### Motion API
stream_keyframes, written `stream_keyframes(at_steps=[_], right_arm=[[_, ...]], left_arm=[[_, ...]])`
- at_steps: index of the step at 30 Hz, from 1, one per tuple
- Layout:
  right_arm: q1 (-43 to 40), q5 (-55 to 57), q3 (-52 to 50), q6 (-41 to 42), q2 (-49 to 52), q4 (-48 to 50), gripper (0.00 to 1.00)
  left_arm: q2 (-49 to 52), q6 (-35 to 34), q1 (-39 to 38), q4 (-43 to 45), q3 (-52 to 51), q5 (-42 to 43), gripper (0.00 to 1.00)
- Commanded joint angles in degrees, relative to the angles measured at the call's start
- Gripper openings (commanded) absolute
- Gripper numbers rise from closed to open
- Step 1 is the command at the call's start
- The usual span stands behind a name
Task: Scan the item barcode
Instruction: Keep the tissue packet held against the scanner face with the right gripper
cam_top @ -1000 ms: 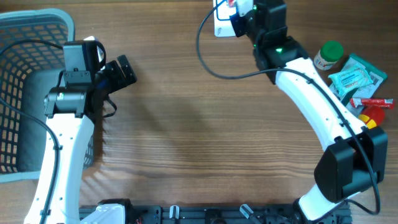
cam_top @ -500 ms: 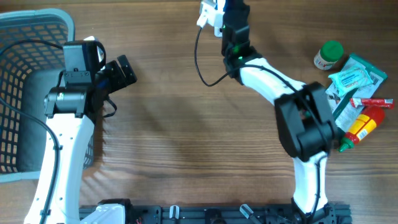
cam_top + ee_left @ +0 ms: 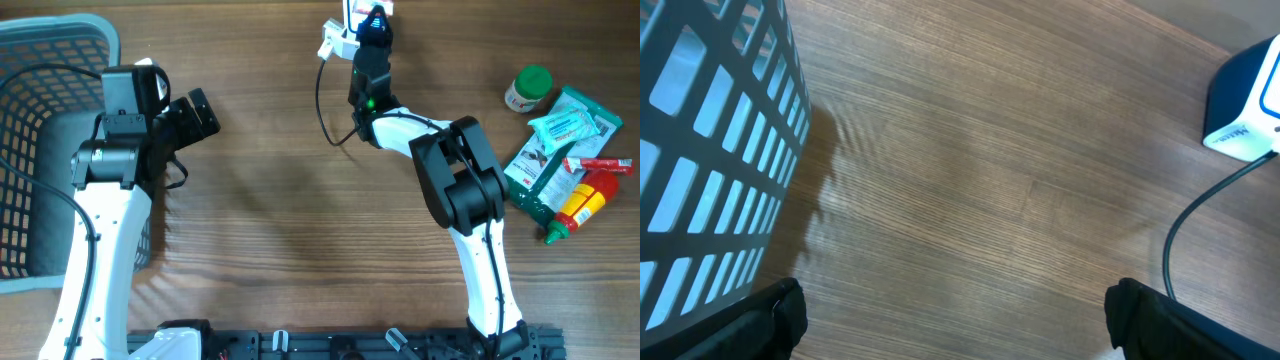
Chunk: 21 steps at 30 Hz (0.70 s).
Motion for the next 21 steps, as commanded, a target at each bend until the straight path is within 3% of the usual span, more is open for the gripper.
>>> stream_keyframes(at_steps=[1,21], right_arm=[[-1.14,0.42,0.7,0.59,1.62,0.92,0.04],[-2.38,-7.06,0.7,7.56,1.64,2.43,0.04]], left_arm=[[0.26,0.55,0.26,-0.09,-0.37,-0.22,1.0],[0.26,0.55,0.26,-0.09,-0.37,-0.22,1.0]])
